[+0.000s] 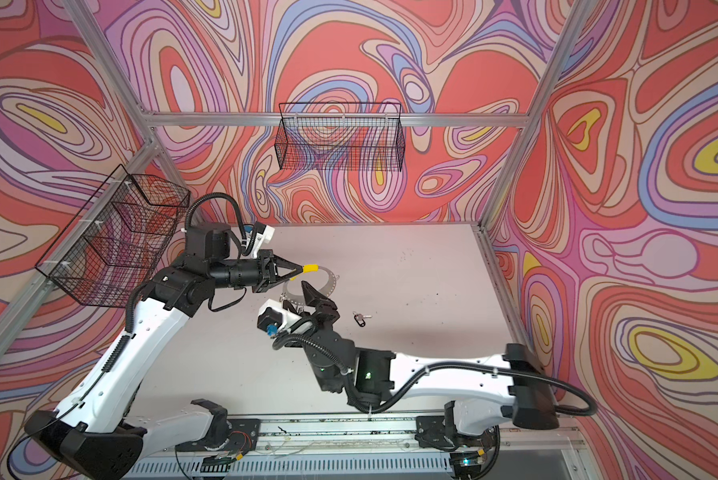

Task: Put the keys on the keyring

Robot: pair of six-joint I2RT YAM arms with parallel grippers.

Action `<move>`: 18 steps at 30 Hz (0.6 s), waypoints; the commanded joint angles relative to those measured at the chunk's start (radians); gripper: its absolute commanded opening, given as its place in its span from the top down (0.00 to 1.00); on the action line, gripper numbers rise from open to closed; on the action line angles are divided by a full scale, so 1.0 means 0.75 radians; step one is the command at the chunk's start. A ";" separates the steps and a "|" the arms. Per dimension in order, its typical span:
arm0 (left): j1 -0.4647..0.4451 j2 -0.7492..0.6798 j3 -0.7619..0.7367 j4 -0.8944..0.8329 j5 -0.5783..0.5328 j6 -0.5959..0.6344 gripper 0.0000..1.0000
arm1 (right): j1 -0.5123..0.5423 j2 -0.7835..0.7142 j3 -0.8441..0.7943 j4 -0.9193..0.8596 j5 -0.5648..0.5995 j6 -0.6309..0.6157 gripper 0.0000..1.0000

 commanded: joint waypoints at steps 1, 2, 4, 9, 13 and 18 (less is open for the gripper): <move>0.013 -0.056 0.021 0.086 -0.012 0.190 1.00 | -0.170 -0.195 0.148 -0.650 -0.587 0.699 0.35; 0.012 -0.068 0.010 0.114 0.009 0.226 1.00 | -0.228 -0.235 0.168 -0.693 -0.688 0.759 0.35; 0.013 -0.101 -0.022 0.172 0.033 0.268 1.00 | -0.301 -0.289 0.194 -0.731 -0.780 0.839 0.34; 0.012 -0.182 -0.102 0.340 0.114 0.293 1.00 | -0.524 -0.300 0.227 -0.780 -1.003 1.001 0.38; 0.010 -0.250 -0.152 0.401 0.083 0.303 1.00 | -0.869 -0.315 0.127 -0.724 -1.342 1.144 0.41; 0.011 -0.296 -0.189 0.443 0.089 0.296 1.00 | -1.238 -0.300 -0.065 -0.615 -1.673 1.289 0.45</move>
